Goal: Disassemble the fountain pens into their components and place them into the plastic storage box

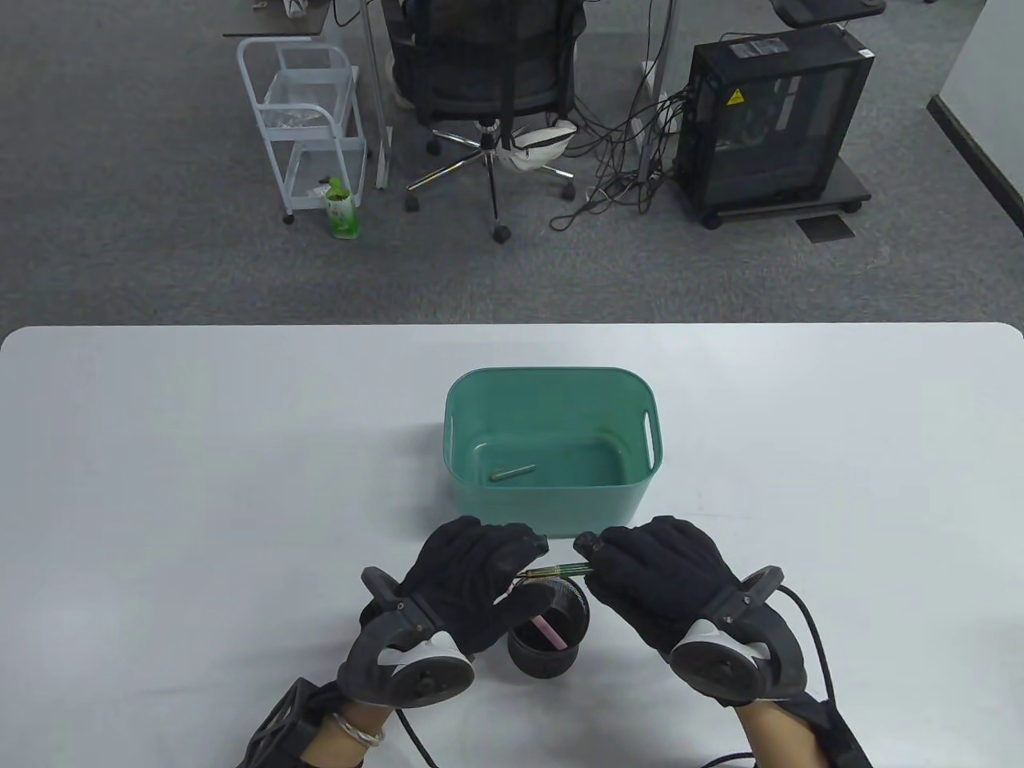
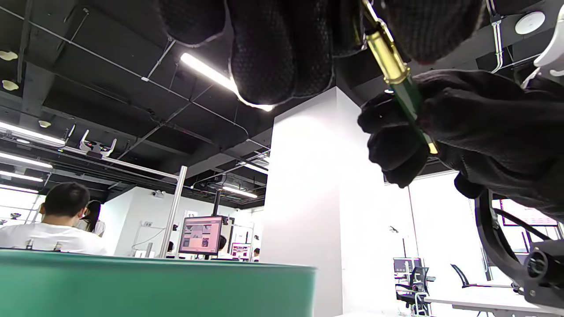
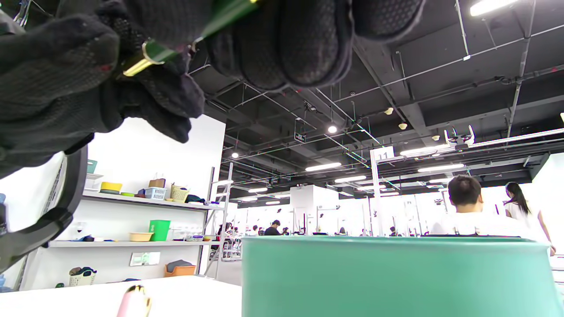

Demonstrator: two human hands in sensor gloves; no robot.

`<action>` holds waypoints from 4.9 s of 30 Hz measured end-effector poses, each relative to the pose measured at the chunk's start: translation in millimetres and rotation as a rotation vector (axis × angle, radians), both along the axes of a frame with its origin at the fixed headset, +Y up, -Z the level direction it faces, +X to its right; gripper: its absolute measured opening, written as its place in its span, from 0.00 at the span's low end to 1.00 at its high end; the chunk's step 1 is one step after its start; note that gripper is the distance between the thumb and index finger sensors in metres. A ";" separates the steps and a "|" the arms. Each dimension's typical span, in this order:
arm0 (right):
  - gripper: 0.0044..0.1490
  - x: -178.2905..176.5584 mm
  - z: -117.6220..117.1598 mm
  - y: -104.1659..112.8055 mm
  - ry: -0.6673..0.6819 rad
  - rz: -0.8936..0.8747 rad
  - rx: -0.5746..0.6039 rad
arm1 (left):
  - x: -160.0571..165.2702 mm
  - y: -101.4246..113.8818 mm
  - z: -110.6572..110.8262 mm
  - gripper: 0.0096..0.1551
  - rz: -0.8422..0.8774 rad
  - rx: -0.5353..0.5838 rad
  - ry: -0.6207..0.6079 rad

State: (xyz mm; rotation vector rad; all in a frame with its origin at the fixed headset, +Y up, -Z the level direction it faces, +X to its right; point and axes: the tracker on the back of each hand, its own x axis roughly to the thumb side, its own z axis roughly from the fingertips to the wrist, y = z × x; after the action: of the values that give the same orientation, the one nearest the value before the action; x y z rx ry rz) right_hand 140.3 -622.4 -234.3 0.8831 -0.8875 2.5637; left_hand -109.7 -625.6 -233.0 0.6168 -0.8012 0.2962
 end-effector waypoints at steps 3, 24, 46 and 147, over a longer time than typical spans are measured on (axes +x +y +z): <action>0.27 -0.3 1.0 0.4 0.000 0.000 0.006 | 2.0 -0.6 0.9 0.25 -0.011 0.014 0.004; 0.27 -1.7 6.6 3.0 0.017 -0.002 0.028 | 0.2 -0.1 0.2 0.29 0.033 0.023 -0.003; 0.27 0.1 7.7 4.0 0.004 -0.010 0.044 | 0.0 0.2 3.5 0.24 0.019 0.040 -0.001; 0.27 0.0 8.6 5.3 0.015 -0.010 0.051 | -0.4 -0.6 2.3 0.25 0.039 0.039 -0.012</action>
State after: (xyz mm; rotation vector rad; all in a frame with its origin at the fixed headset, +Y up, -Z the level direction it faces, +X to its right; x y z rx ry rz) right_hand 140.3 -617.1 -225.7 0.9081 -0.9547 2.5328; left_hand -110.1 -626.1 -230.7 0.6684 -0.8087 0.3211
